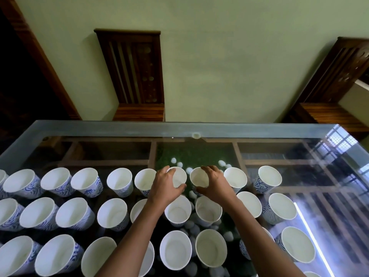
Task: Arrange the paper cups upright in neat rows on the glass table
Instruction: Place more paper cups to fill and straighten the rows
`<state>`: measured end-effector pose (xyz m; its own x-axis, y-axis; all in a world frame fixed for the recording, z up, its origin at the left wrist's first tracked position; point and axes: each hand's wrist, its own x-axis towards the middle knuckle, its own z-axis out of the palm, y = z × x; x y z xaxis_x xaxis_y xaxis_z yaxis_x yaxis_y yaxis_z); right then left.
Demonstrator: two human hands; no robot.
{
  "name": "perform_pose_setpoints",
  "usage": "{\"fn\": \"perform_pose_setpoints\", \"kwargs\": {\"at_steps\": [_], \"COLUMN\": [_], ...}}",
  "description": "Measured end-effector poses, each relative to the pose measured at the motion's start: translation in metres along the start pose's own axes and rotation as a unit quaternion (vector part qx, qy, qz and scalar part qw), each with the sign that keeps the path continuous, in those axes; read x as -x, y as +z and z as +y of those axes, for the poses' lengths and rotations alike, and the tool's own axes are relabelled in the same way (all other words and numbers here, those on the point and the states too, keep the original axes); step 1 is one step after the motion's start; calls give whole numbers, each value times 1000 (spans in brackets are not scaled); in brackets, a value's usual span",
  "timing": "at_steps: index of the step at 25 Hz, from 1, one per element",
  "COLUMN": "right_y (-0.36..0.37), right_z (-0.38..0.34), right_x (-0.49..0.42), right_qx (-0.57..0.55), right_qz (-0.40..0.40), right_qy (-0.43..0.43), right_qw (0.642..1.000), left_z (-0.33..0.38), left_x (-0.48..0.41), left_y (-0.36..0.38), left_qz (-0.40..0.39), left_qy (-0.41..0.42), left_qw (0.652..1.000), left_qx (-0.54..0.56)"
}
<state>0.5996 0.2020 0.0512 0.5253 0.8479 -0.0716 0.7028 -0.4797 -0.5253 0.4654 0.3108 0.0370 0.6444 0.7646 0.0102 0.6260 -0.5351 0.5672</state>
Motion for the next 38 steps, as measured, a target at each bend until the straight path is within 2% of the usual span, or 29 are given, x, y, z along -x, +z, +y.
{"fn": "perform_pose_setpoints", "kwargs": {"at_steps": [12,19,26,31,38], "right_y": [-11,-17,1,6,4], "right_z": [1,-7,-8,-11,-9], "right_x": [14,106,169,170,171], "right_qx": [-35,-48,-23,-1,-1], "right_qz": [26,45,-24,-39,-40], "right_qy": [8,-25,-17,-9,-3], "right_qw": [999,998,999,999,999], "left_z": [5,7,7,13,13], "left_x": [11,97,173,173,169], "left_y": [-4,-21,-15,-13,-8], "left_qz": [-7,32,3,-39,-42], "left_qy": [7,29,13,11,8], "left_qw": [1000,998,1000,999,999], "left_qx": [11,39,20,-12,-15]}}
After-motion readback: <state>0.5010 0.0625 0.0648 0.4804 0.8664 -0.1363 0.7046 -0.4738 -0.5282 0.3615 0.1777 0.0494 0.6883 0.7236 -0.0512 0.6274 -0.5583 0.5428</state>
